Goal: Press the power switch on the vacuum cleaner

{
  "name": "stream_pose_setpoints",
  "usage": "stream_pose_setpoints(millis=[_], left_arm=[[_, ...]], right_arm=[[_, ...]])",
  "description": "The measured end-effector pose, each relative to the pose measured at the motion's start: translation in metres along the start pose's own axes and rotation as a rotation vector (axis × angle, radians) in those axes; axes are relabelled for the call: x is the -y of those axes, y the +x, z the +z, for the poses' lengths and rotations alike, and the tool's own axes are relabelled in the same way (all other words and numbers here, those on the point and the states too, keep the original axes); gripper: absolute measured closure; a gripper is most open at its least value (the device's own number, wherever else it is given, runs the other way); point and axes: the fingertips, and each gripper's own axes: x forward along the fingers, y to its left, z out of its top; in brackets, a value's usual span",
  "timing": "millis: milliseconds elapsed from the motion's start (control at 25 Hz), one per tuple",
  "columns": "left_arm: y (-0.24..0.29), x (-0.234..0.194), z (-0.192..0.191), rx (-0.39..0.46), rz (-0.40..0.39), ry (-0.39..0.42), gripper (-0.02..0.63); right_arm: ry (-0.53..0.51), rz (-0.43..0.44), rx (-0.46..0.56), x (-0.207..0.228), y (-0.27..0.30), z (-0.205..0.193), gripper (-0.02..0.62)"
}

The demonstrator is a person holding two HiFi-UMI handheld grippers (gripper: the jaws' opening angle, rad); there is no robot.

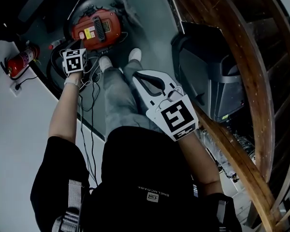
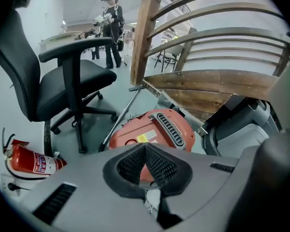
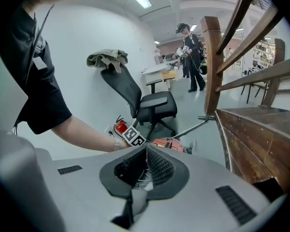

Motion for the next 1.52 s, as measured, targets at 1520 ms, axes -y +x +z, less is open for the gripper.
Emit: stream_pose_setpoints(millis=[1520], left_arm=[[0.062, -0.015, -0.027, -0.088, 0.028, -0.011, 0.591]], right_arm=[[0.102, -0.006, -0.030, 0.007, 0.027, -0.028, 0.569]])
